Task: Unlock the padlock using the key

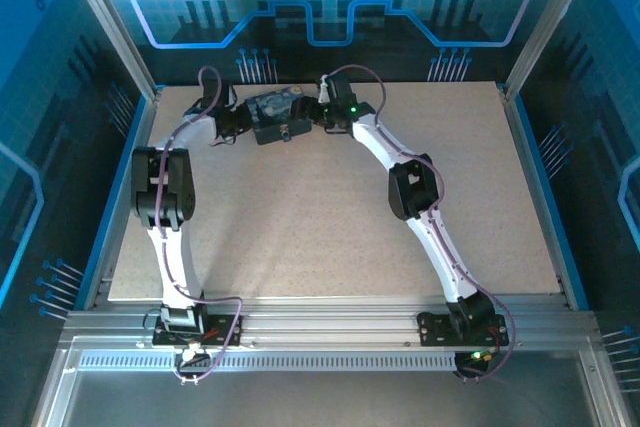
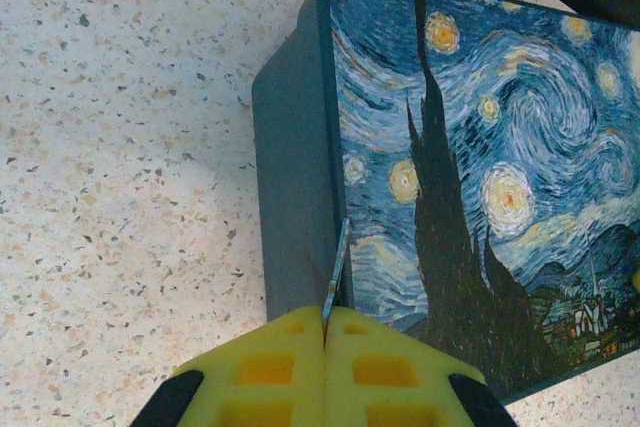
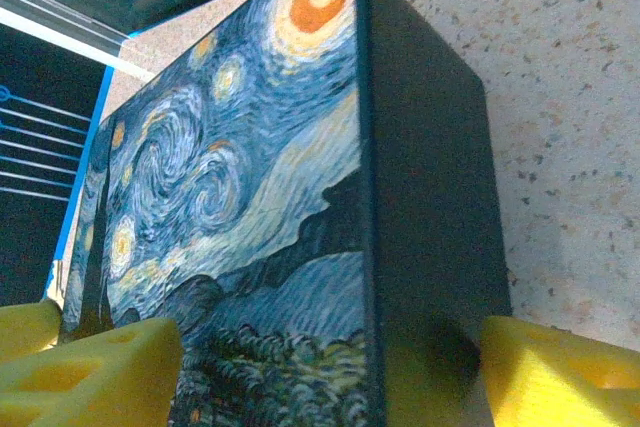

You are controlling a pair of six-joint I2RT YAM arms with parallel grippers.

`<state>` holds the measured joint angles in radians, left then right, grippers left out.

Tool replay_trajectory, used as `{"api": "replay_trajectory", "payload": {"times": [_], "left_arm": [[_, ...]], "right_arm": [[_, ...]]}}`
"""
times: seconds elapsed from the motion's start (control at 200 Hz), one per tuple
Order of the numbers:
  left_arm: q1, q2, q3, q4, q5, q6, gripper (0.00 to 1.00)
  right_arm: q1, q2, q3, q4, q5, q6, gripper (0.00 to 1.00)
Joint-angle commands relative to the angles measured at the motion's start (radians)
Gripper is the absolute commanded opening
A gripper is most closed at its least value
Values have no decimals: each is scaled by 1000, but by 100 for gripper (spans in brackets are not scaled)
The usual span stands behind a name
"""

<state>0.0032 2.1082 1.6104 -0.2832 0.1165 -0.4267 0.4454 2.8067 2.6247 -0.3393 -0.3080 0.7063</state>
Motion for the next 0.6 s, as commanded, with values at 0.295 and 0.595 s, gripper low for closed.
{"api": "replay_trajectory", "payload": {"times": [0.295,0.595], "left_arm": [[-70,-19,-23,-48,61,25,0],[-116,-124,-178,2,66,23,0]], "right_arm": [[4,-69,-88,16,-162,-69,46],[29,-339,-581,156,-121,-95,41]]}}
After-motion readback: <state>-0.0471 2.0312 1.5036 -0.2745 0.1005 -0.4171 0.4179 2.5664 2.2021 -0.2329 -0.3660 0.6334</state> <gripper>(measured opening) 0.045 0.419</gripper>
